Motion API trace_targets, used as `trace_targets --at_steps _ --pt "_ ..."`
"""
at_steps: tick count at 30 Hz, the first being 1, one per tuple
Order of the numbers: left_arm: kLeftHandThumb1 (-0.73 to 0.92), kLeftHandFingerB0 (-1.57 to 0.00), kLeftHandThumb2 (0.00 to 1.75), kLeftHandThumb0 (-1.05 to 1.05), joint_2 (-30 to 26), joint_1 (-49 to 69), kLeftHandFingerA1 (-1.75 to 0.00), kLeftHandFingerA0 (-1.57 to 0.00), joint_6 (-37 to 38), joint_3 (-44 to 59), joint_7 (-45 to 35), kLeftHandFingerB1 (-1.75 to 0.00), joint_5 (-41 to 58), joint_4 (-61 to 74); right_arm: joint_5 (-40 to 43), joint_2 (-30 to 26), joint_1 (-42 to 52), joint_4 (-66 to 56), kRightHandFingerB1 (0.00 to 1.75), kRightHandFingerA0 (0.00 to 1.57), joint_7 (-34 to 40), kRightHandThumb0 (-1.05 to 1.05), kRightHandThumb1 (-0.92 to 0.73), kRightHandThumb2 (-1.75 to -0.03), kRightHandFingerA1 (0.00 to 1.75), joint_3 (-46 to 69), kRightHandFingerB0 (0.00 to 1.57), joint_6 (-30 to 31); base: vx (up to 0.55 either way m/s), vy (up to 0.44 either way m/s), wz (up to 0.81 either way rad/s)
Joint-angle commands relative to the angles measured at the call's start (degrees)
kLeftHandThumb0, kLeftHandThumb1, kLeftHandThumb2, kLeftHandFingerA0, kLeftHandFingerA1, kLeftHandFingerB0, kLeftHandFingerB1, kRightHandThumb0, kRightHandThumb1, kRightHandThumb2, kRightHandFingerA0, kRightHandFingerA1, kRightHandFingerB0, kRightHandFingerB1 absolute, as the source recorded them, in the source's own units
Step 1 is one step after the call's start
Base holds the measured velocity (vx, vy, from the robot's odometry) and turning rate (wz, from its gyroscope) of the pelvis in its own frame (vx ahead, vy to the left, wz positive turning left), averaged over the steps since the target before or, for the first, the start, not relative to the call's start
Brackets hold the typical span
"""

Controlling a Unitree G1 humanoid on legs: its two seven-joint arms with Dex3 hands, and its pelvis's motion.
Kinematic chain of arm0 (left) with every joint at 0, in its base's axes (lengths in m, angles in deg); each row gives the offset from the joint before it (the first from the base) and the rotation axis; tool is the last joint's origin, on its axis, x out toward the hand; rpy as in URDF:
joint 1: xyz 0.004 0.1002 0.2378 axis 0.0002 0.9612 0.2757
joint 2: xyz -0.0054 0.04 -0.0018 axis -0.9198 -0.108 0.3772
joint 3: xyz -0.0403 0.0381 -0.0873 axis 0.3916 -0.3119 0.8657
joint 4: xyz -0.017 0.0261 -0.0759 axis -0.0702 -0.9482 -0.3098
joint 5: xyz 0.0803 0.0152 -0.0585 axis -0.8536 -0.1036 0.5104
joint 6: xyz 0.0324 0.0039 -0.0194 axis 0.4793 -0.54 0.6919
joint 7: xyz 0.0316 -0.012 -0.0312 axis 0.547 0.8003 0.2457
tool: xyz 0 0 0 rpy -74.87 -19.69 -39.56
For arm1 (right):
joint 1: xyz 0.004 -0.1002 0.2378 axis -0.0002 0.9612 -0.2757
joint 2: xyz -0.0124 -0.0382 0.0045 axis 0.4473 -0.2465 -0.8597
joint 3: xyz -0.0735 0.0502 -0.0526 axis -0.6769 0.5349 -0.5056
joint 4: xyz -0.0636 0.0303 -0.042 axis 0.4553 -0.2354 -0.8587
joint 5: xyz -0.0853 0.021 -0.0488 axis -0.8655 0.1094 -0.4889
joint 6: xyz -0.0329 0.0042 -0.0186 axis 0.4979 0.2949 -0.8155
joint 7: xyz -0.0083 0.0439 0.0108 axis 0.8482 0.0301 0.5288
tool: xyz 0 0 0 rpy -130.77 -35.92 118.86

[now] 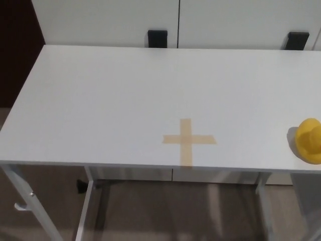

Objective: The robot uses its right hand to push the yellow duck toy to the center of the white desk.

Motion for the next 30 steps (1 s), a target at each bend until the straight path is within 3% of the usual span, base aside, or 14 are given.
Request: trace_targets --at_steps 1,2,3,6,7,8,13,14,22,23,26,27,30 --pt "0.70 -0.85 0.62 -0.17 -0.33 0.09 -0.67 -0.88 1.77 0.74 0.44 -0.57 0.84 0.02 -2.93 3.14 -0.76 -1.34 0.22 0.00 1.14 -0.82 -0.92 -0.72 0.27 -4.25 0.03 5.13 0.00 0.000 0.00" --pt "0.70 -0.85 0.62 -0.17 -0.26 0.08 -0.67 -0.88 1.67 0.90 0.53 -0.57 1.00 0.02 -3.01 3.20 -0.71 -1.46 0.22 0.00 1.28 -0.82 -0.92 -0.72 0.27 -4.40 0.03 5.27 0.00 0.000 0.00" --pt "0.70 -0.86 0.65 -0.15 -0.29 0.17 -0.69 -0.88 1.93 0.63 0.45 -0.59 0.68 0.00 -3.76 3.66 -0.90 -1.01 0.22 0.00 1.58 -0.83 -0.78 -1.18 0.25 -5.35 0.10 5.26 0.00 0.000 0.00" --pt "0.71 -0.86 0.67 -0.15 -0.22 0.08 -0.69 -0.88 1.93 0.52 0.69 -0.57 0.39 -0.18 -3.52 4.27 -0.87 -1.37 0.22 0.00 1.03 -0.81 -0.78 -1.18 0.25 -6.06 0.06 5.99 0.00 0.000 0.00" --pt "0.68 -0.83 0.65 -0.17 -0.28 0.19 -0.70 -0.87 2.04 0.41 0.58 -0.58 0.29 -0.02 -2.84 5.21 -0.95 -1.11 0.20 0.05 -0.10 -0.86 -0.79 -1.07 0.20 -6.45 0.02 6.06 0.00 0.000 0.00" --pt "0.68 -0.84 0.65 -0.15 -0.35 0.42 -0.69 -0.86 2.31 0.38 0.27 -0.59 0.33 0.26 -2.24 6.66 -1.16 -0.31 0.22 0.00 -1.54 -0.85 -0.84 -1.20 0.20 -7.19 0.06 5.70 0.00 0.000 0.00" --pt "0.69 -0.86 0.63 -0.16 -0.21 0.82 -0.69 -0.87 2.45 0.27 0.29 -0.59 0.26 0.45 -2.47 7.87 -0.82 0.54 0.22 0.07 -2.09 -0.86 -0.84 -1.20 0.19 -7.91 0.08 4.55 0.00 0.000 0.00" --pt "0.66 -0.84 0.66 -0.14 -0.26 0.85 -0.69 -0.86 2.47 0.12 0.16 -0.59 0.14 0.55 -3.24 8.15 -1.35 1.46 0.28 0.00 -1.85 -0.75 -0.77 -1.19 0.28 -8.64 0.00 4.97 0.00 0.000 0.00" --pt "0.67 -0.85 0.69 -0.14 0.11 0.74 -0.70 -0.87 2.60 -0.34 0.24 -0.60 -0.20 0.35 -5.87 8.84 -3.65 4.88 0.29 0.06 -0.85 -0.81 -0.79 -1.18 0.34 -11.36 0.06 4.61 0.00 0.000 0.00" --pt "0.69 -0.83 0.65 -0.16 0.17 0.65 -0.67 -0.87 2.74 -0.55 0.31 -0.58 -0.38 0.24 -7.29 8.61 -4.40 6.27 0.25 0.05 -0.44 -0.86 -0.91 -0.81 0.31 -12.52 0.04 3.98 0.00 0.000 0.00" --pt "0.69 -0.83 0.68 -0.15 0.15 0.42 -0.68 -0.87 2.70 -0.84 0.36 -0.59 -0.54 0.23 -8.24 8.37 -5.30 8.07 0.26 0.05 0.00 -0.84 -0.91 -0.81 0.32 -13.48 0.05 3.50 0.00 0.000 0.00" --pt "0.68 -0.84 0.65 -0.14 0.15 0.32 -0.66 -0.85 2.69 -0.87 0.27 -0.59 -0.49 0.25 -8.63 8.25 -5.39 8.80 0.37 0.02 0.34 -0.77 -0.77 -1.20 0.47 -13.72 0.05 3.17 0.00 0.000 0.00" --pt "0.64 -0.85 0.71 -0.11 0.09 0.37 -0.68 -0.86 3.07 -1.48 0.16 -0.61 -0.77 0.21 -9.64 7.86 -5.41 10.26 0.38 0.04 0.78 -0.78 -0.78 -1.20 0.48 -14.45 0.03 2.13 0.00 0.000 0.00"
